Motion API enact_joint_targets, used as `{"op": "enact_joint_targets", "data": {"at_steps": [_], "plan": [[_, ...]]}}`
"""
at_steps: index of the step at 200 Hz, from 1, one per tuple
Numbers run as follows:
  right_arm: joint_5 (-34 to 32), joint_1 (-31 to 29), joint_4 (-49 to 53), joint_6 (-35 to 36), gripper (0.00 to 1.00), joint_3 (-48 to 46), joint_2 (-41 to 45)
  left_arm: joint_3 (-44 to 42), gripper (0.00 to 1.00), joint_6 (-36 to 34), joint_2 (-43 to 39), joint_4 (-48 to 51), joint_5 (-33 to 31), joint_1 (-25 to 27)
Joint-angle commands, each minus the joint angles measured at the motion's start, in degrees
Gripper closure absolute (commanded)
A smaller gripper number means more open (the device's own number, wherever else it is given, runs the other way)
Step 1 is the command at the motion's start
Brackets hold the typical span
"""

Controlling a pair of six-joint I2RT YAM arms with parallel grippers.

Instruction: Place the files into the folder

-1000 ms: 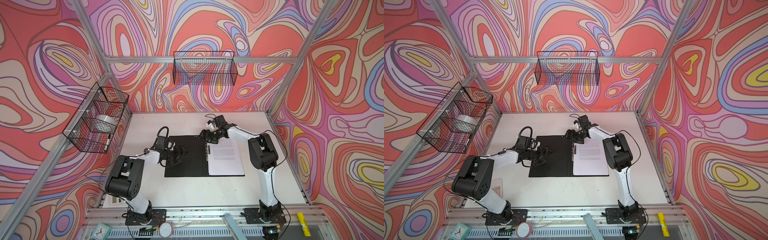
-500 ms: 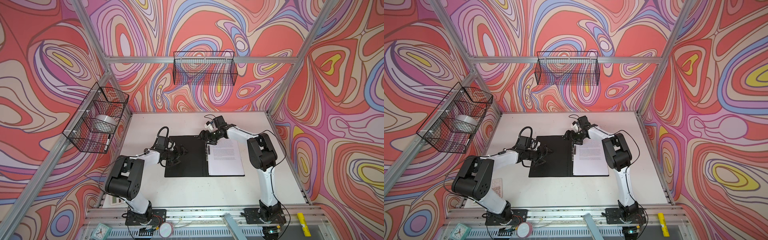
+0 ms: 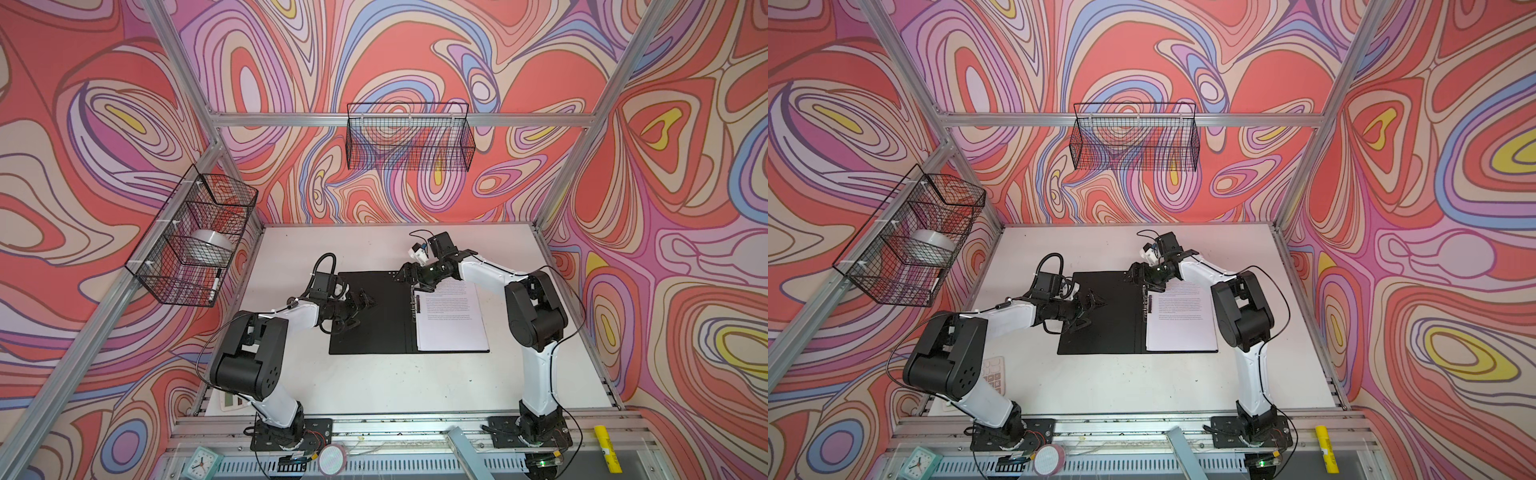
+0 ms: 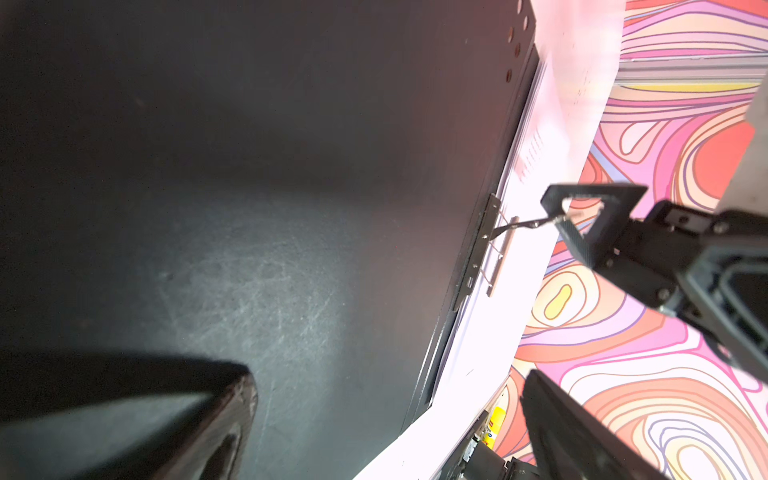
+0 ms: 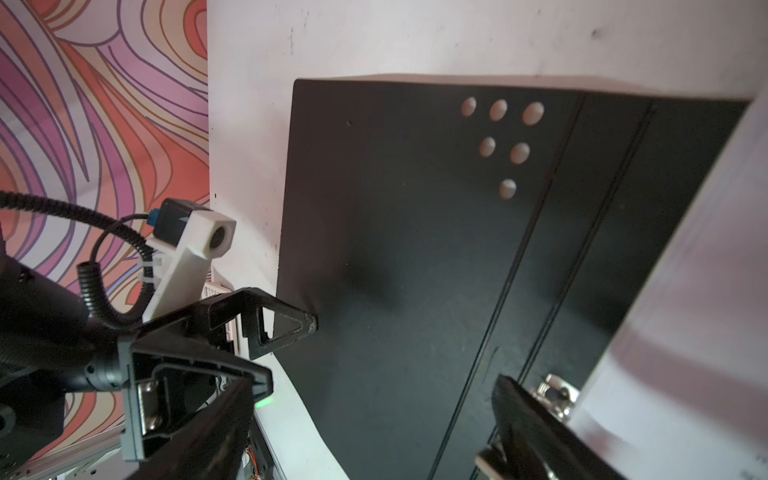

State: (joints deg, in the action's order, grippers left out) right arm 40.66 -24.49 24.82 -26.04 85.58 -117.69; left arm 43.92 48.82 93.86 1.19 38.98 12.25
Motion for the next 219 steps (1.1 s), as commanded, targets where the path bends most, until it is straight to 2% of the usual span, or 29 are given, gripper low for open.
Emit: {"op": "enact_joint_targets", "data": {"at_steps": [1,43,63,81,94,121,135,177,193,219], "plan": [[0.74,-1.27,-1.20,-1.73,0.05,-4.74,4.29,-2.70,0.00,0.88,2.29,3.29,-4.55,-0.81],[-1.72,-2.27,-2.65,-4.70,0.06,-12.87,10.95,-2.88,0.00,1.19,1.78,3.02,-4.48,-0.96],[-6.22,-2.28,-1.48,-6.12,0.06,-14.05,13.24,-2.87,0.00,1.76,1.55,2.54,-4.01,-0.99],[-10.55,-2.25,-2.04,-9.87,0.08,-14.63,15.60,-2.79,0.00,1.90,0.99,3.21,-4.58,-0.99],[-13.50,-2.26,-2.01,-15.10,0.10,-14.72,17.07,-2.96,0.00,2.22,0.38,3.73,-5.30,-0.92],[-17.55,-2.90,-2.37,-26.19,0.22,-16.21,19.78,-3.16,0.00,3.81,-1.03,4.64,-5.66,-0.96],[-19.22,-3.54,-2.05,-30.84,0.25,-16.73,20.86,-2.67,0.00,4.62,-1.98,6.08,-5.78,-1.00],[-19.57,-5.52,-5.10,-44.39,0.39,-19.37,20.58,2.20,0.00,2.33,-3.45,13.56,-7.49,-1.08],[-17.50,-5.74,-5.31,-47.45,0.44,-18.92,18.71,3.20,0.00,1.95,-2.61,15.68,-6.12,-1.44],[-21.91,-7.30,-6.01,-51.36,0.52,-20.10,19.40,4.79,0.00,0.72,0.10,17.91,-4.68,-1.53]]}}
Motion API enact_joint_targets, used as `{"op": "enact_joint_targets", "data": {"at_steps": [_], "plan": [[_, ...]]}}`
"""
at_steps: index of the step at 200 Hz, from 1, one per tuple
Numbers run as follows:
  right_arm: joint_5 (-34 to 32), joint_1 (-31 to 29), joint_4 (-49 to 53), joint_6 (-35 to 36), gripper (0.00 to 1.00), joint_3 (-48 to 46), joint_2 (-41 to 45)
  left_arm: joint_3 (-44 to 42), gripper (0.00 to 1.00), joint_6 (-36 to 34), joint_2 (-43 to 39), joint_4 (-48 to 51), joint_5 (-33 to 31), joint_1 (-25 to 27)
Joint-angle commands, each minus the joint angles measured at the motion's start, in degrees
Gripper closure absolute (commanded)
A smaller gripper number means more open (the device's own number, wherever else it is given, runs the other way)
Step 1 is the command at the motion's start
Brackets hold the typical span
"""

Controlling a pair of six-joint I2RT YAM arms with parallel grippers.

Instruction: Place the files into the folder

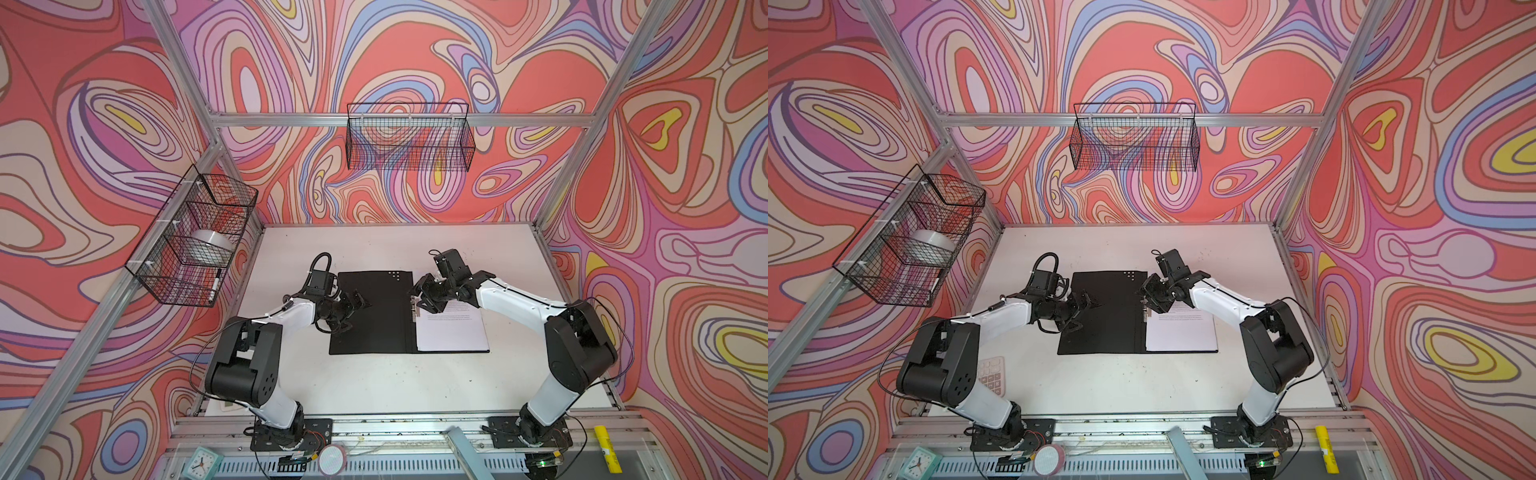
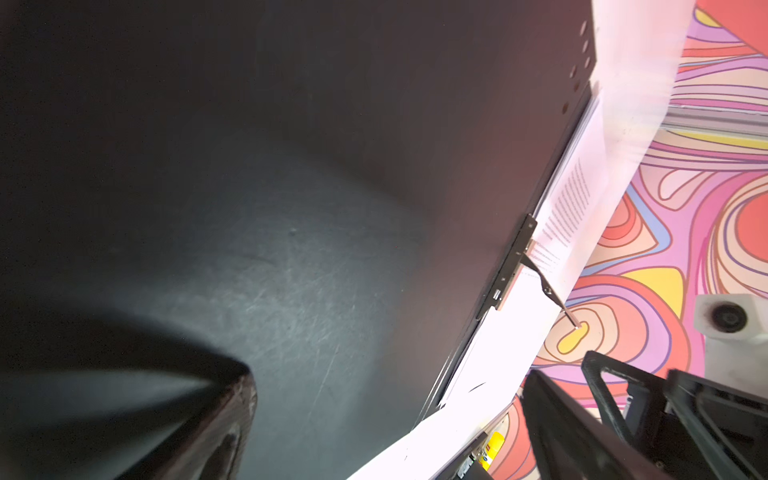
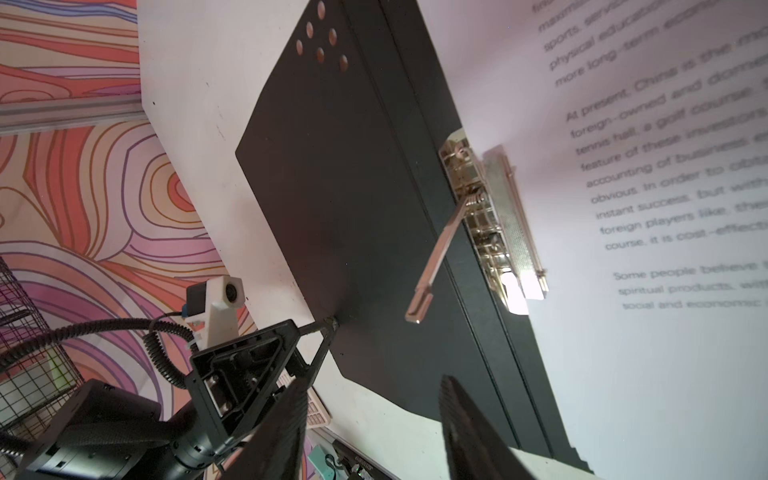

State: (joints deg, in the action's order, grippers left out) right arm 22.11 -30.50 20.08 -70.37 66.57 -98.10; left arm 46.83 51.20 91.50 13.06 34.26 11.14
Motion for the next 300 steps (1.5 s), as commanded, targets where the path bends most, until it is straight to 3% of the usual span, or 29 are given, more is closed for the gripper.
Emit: {"op": "enact_joint_targets", "data": {"at_steps": [1,71,187,300], "plan": [[-3.37,-1.26,-1.27,-7.05,0.52,-1.09,-0.22,1.92,0.00,-1.69,2.59,6.07,0.03,-0.41],[-5.40,-1.93,0.01,-11.14,0.77,-0.55,-2.50,2.10,0.00,-2.92,6.67,6.09,1.24,-0.72],[-4.72,-1.89,0.55,-11.26,0.84,2.52,-7.37,1.05,0.00,-2.46,7.11,4.53,2.47,-1.12],[-5.05,-1.61,1.70,-9.41,0.76,4.20,-5.90,1.00,0.00,-2.77,7.28,4.74,2.19,-1.20]]}}
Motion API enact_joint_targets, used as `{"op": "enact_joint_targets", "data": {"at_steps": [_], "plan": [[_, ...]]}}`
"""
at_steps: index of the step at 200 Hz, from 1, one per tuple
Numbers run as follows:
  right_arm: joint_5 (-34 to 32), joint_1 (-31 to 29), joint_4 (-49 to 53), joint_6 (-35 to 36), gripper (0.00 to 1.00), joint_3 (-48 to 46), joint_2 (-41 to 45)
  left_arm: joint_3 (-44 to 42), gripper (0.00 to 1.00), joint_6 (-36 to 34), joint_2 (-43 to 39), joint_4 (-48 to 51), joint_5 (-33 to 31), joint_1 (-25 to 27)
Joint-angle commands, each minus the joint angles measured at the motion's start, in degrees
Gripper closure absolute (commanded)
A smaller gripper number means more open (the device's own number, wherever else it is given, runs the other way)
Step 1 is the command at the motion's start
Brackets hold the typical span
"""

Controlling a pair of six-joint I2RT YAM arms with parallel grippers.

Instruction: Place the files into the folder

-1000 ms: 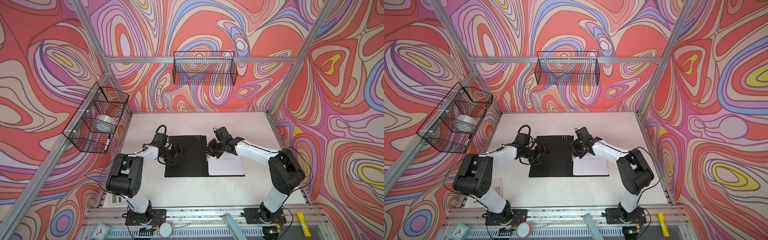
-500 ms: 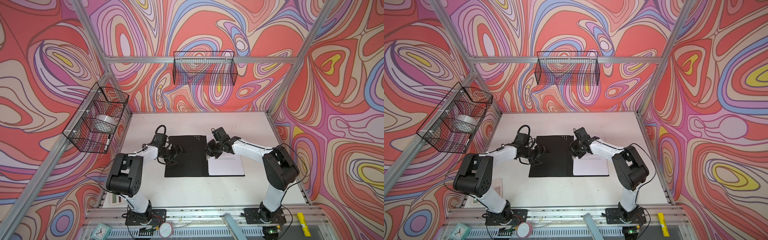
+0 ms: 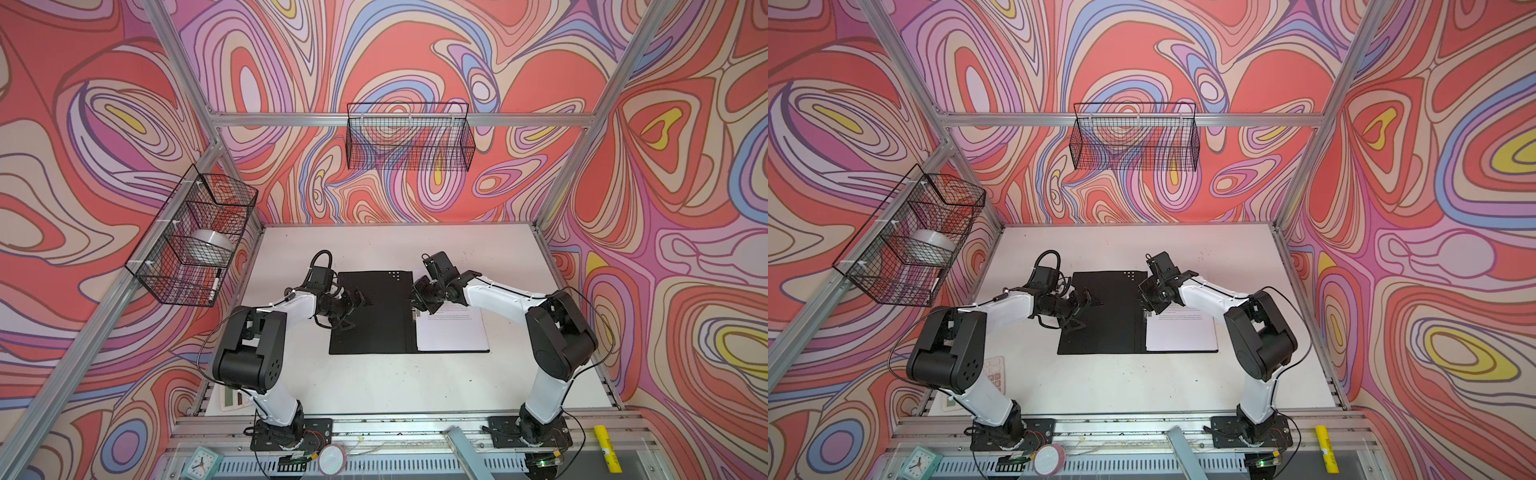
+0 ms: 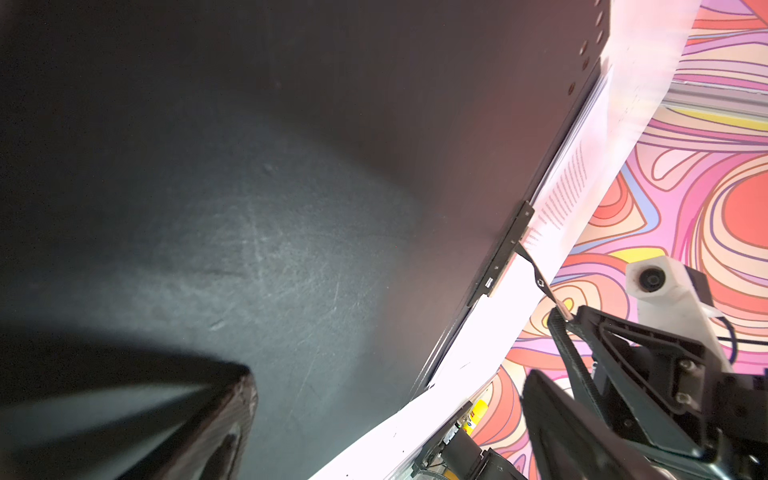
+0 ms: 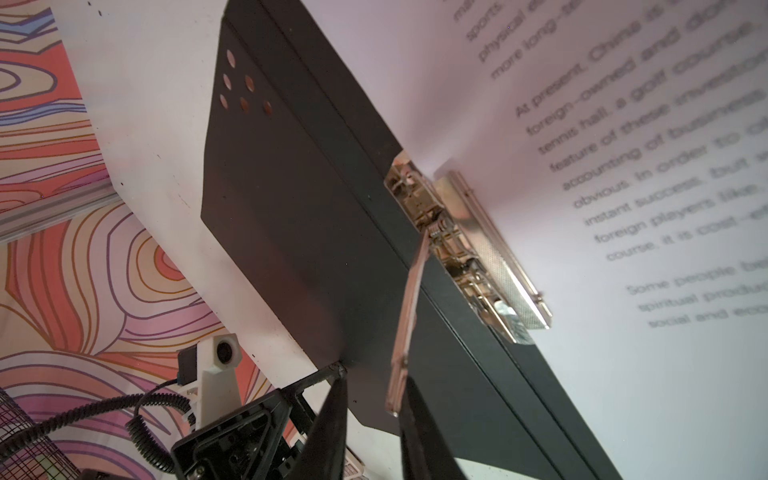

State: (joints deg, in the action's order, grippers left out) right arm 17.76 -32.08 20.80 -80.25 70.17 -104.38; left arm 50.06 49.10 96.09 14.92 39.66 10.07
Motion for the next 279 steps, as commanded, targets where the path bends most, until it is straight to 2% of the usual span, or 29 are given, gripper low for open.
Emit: {"op": "enact_joint_targets", "data": {"at_steps": [1,143,190,241,265,279], "plan": [[-0.71,-0.02,0.99,0.45,0.76,0.59,0.39,-2.29,0.00,-0.67,2.69,2.90,-3.20,-0.13],[-0.89,1.06,2.38,0.52,0.81,-1.17,2.16,-2.60,0.00,-0.55,2.61,2.53,-2.95,-0.35],[-0.20,1.19,1.70,0.48,0.89,-1.36,1.72,-2.53,0.00,-0.54,2.63,2.48,-2.88,-0.31],[-0.09,1.16,1.97,0.53,0.92,-1.20,1.98,-2.52,0.00,-0.58,2.74,2.48,-3.01,-0.31],[-0.07,1.23,2.53,0.84,1.00,-1.02,2.16,-2.60,0.00,-0.54,3.03,2.73,-3.13,-0.40],[-0.09,1.28,2.76,0.97,1.00,-1.24,2.36,-2.60,0.00,-0.50,3.05,2.69,-3.12,-0.40]]}}
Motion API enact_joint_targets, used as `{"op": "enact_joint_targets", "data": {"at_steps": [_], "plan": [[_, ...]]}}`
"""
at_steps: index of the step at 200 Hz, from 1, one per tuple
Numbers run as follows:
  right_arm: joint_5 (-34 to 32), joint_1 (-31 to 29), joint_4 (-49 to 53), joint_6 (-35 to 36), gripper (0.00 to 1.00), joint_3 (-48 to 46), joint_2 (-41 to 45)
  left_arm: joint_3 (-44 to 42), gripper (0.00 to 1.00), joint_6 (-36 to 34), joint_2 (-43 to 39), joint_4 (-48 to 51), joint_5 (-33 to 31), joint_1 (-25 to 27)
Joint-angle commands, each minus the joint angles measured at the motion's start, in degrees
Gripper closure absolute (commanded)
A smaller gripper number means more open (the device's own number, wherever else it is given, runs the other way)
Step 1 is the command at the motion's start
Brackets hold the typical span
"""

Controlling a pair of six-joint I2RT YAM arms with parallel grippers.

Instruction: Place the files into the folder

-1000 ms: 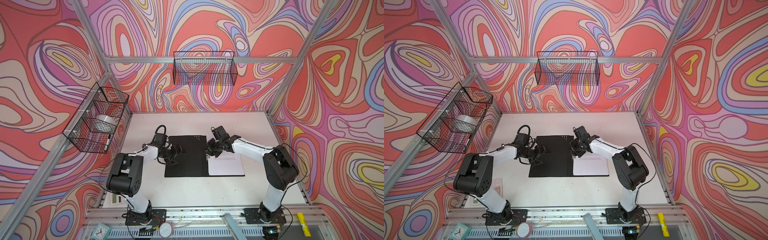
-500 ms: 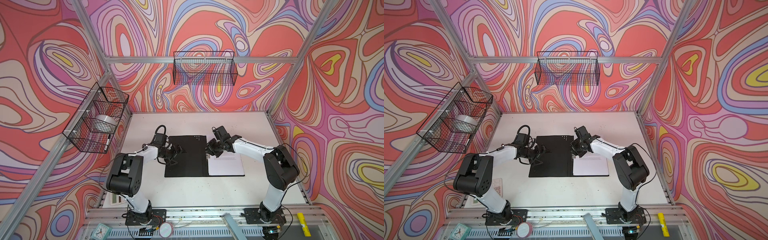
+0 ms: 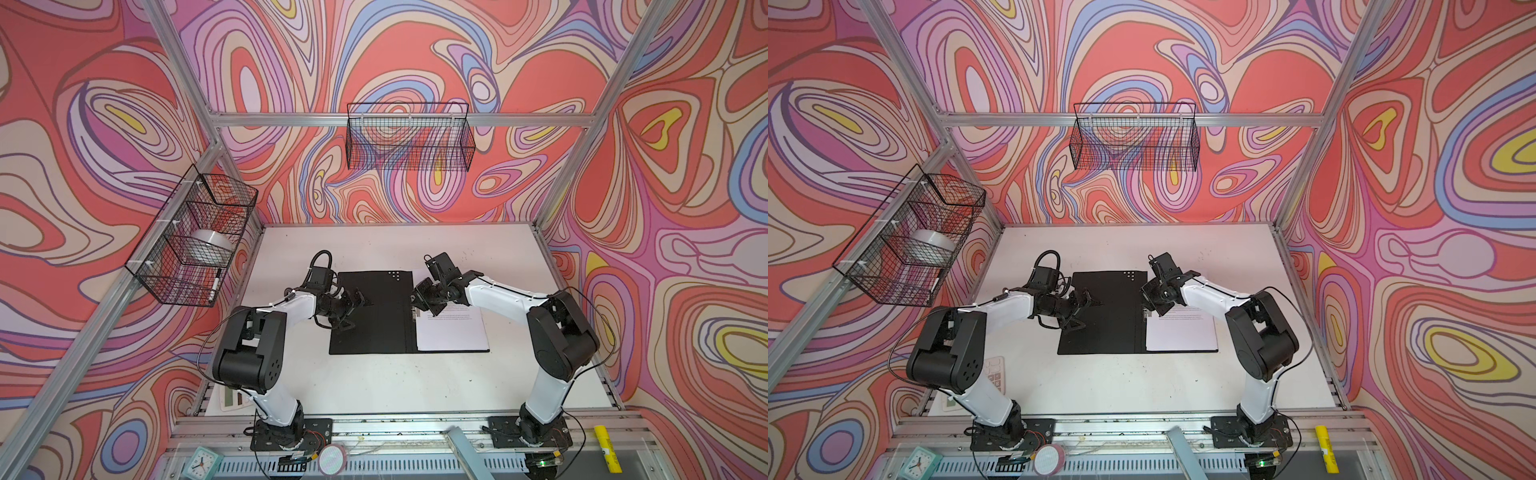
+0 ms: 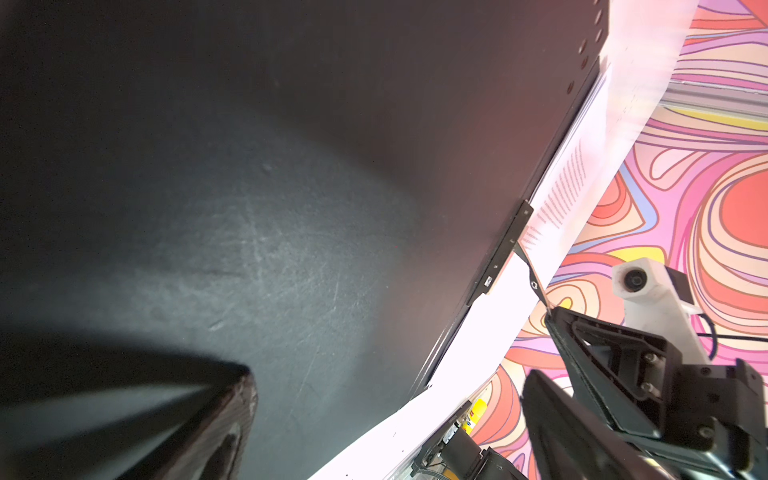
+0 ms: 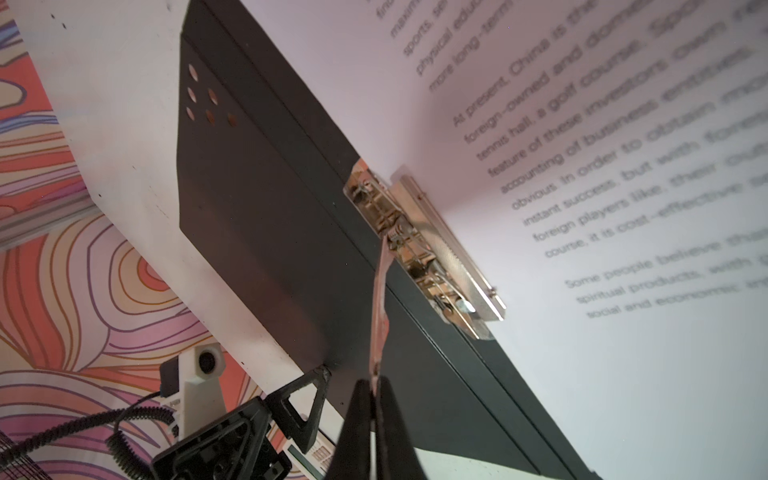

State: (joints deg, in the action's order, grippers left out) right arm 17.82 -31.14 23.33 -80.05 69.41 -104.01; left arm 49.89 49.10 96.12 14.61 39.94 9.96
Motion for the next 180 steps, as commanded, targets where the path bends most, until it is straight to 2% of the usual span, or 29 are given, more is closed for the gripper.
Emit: {"op": "enact_joint_targets", "data": {"at_steps": [1,44,101,180], "plan": [[-0.16,0.31,0.22,0.77,1.00,-0.53,1.98,-2.43,0.00,-0.50,3.02,3.03,-3.44,-0.29],[-0.68,0.28,-0.05,1.91,1.00,-3.48,2.21,-2.52,0.00,-0.48,3.19,3.32,-3.91,-0.58],[-1.90,0.20,-2.25,2.39,1.00,-13.30,7.05,-2.69,0.00,-0.50,3.12,3.49,-4.60,-0.71],[-3.83,-0.16,-1.82,4.73,1.00,-18.78,3.41,-2.73,0.00,-0.57,3.38,3.79,-5.18,-0.68]]}}
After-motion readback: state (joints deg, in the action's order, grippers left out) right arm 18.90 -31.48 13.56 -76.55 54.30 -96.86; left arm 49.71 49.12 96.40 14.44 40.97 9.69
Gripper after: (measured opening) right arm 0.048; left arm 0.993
